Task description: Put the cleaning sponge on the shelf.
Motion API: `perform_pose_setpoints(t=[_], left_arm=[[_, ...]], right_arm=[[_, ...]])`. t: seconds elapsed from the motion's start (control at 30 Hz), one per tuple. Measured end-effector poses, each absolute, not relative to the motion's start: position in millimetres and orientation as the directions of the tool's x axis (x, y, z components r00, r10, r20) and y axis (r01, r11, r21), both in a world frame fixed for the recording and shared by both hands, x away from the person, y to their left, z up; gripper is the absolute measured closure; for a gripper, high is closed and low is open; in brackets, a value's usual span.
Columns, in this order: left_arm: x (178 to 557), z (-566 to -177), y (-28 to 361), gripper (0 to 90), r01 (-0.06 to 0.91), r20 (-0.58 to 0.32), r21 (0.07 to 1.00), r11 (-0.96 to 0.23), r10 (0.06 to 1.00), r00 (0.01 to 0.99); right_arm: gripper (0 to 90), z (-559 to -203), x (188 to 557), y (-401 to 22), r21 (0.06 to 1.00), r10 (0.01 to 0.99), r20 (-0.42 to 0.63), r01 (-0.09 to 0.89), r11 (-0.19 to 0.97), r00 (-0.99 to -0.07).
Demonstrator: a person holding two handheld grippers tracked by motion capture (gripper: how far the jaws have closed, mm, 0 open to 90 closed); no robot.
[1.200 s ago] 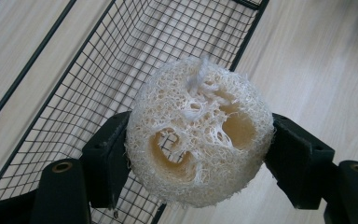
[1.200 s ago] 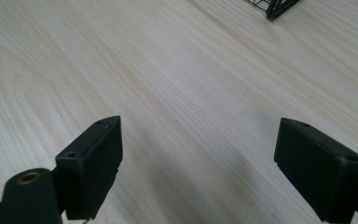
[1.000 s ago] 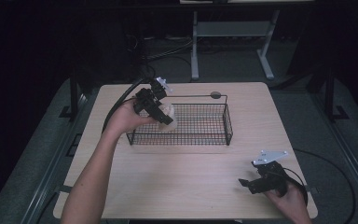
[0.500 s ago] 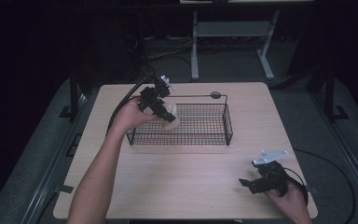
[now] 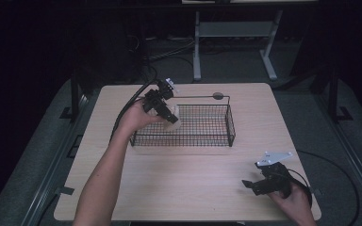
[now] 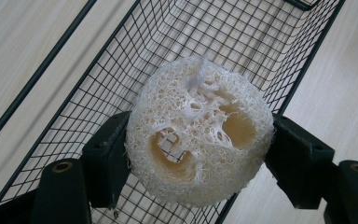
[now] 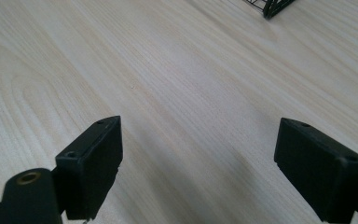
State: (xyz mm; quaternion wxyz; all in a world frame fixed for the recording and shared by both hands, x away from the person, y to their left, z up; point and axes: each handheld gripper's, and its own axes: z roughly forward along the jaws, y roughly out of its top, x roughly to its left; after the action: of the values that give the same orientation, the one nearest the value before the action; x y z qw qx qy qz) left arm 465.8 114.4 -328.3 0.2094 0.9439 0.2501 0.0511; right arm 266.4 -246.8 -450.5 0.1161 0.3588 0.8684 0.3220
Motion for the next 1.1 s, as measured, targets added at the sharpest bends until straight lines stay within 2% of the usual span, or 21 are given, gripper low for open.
perform_pose_setpoints(t=[1.1], left_arm=[[479,-356,100,27.6,0.465,0.003,0.362,-0.808,0.500,0.866]], right_arm=[[14.9,-450,266,-246,0.638,0.697,0.039,0.555,0.534,-0.716]])
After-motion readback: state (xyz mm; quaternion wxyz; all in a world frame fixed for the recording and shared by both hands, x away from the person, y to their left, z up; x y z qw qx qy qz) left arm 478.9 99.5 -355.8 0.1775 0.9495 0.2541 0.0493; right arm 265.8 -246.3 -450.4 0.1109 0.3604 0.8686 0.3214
